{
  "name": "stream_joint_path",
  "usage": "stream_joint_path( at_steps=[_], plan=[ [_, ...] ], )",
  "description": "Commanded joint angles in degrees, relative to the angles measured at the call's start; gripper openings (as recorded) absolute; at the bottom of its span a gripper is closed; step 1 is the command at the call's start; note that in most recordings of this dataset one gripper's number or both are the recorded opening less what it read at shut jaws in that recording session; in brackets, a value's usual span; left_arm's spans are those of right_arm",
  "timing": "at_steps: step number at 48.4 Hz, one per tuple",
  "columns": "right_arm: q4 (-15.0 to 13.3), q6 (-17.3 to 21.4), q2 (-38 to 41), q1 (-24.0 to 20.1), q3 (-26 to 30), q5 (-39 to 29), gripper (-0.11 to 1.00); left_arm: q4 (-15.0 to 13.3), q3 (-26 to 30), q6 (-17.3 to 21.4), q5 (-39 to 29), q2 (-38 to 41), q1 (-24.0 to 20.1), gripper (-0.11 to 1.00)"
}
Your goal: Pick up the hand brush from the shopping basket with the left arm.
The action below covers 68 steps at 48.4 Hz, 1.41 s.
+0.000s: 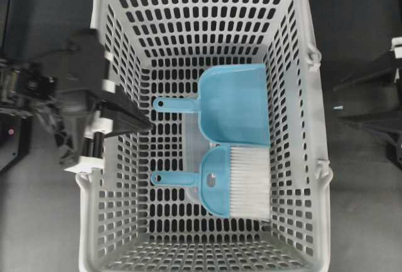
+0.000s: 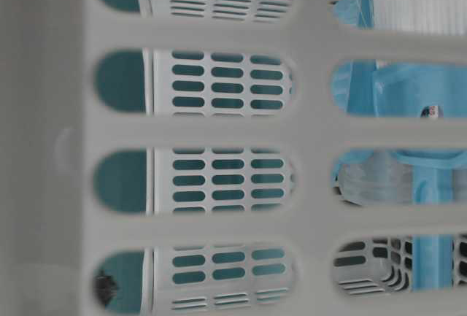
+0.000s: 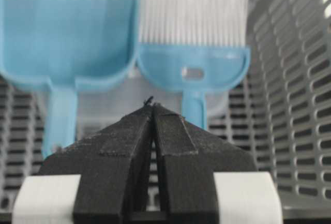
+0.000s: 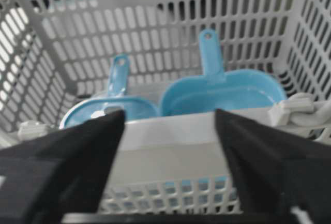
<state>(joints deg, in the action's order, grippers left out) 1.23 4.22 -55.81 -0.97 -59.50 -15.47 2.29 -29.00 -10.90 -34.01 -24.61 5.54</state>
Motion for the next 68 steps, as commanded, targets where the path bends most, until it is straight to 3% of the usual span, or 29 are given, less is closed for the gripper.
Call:
stream_joint_path(
  at_steps=[1,6,16,22,39,68],
  plan=[
    [0.09,0.00,0.53,-0.09,1.41,0.35,0.73,0.26,2.99,-1.32,-2.02,1.41,0.26,0.01],
    [0.00,0.00,0.44,-0.09,1.32,0.26,0.75,0.26,4.66,-2.81,-3.96,3.60,0.35,0.09],
    [0.00,0.18,0.00,-0.18,1.14,0.18,0.75,0.26,9.23,-3.43,-8.26,10.63,3.25,0.68],
    [0.00,0.00,-0.18,-0.18,1.14,0.18,0.75,0.26,11.69,-3.69,-11.51,16.00,4.57,0.90],
    [0.00,0.09,-0.44,-0.09,0.70,0.62,0.75,0.26,15.64,-9.76,-15.12,26.81,6.24,0.90],
    [0.09,0.35,-2.02,-0.18,-1.41,0.97,0.74,0.26,10.55,-5.71,-9.93,33.05,7.21,0.90]
  ],
)
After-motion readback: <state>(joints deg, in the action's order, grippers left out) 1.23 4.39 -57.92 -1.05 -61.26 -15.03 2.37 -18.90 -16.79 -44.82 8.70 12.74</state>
